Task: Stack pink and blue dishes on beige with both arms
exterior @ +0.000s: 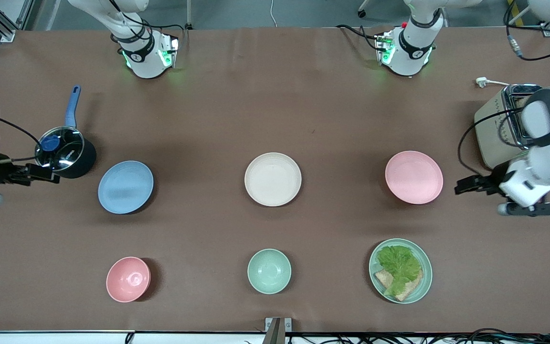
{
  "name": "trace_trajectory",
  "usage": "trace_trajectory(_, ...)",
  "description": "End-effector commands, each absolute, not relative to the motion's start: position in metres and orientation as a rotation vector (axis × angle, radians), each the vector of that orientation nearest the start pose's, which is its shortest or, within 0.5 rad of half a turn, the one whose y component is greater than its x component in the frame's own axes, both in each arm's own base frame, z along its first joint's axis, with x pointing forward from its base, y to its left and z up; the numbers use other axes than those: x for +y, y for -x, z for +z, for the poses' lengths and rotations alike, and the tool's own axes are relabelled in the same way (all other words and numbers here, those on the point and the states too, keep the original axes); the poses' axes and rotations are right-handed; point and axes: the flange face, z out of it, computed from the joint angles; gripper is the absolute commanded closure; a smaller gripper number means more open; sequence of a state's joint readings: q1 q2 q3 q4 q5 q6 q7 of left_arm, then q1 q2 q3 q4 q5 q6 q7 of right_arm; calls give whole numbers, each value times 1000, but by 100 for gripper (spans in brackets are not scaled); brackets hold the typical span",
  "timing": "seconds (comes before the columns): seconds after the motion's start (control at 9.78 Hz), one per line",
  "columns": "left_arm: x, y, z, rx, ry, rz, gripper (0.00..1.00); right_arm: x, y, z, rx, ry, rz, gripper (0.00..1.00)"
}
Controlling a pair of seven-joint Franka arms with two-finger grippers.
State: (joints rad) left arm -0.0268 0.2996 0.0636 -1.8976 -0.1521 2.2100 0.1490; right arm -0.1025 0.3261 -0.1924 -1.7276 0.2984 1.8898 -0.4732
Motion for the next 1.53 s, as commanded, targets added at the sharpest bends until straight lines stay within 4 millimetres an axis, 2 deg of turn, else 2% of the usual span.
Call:
trace_trajectory(0.0,24,-592,257,132,3230,25,0,-176,-595,324,-163,2811,42,0)
trace_trajectory(0.1,36,-588,234,173,3246,75,6,-176,-589,289,-157,2811,25,0)
trace_trajectory(0.31,47,-570,210,175,3338,103,10,-171,-576,234,-129,2720,-24,0)
trace_trajectory(0.41,47,-564,197,173,3394,104,19,-171,-571,213,-118,2675,-43,1)
trace_trajectory(0.61,52,-555,181,141,3464,99,34,-167,-559,184,-91,2644,-25,12)
trace_trajectory(0.72,53,-552,175,130,3467,113,37,-167,-554,178,-84,2657,-35,19)
trace_trajectory(0.92,53,-550,168,169,3467,130,44,-168,-550,172,-83,2655,-22,41)
trace_trajectory(1.02,53,-550,168,177,3466,126,62,-166,-547,167,-79,2652,-6,62)
trace_trajectory(1.12,52,-550,166,179,3466,132,84,-166,-546,164,-71,2649,3,82)
trace_trajectory(1.23,53,-550,166,203,3470,138,100,-166,-545,161,-62,2647,12,98)
trace_trajectory(1.43,58,-552,178,273,3474,121,100,-166,-548,165,-37,2646,14,99)
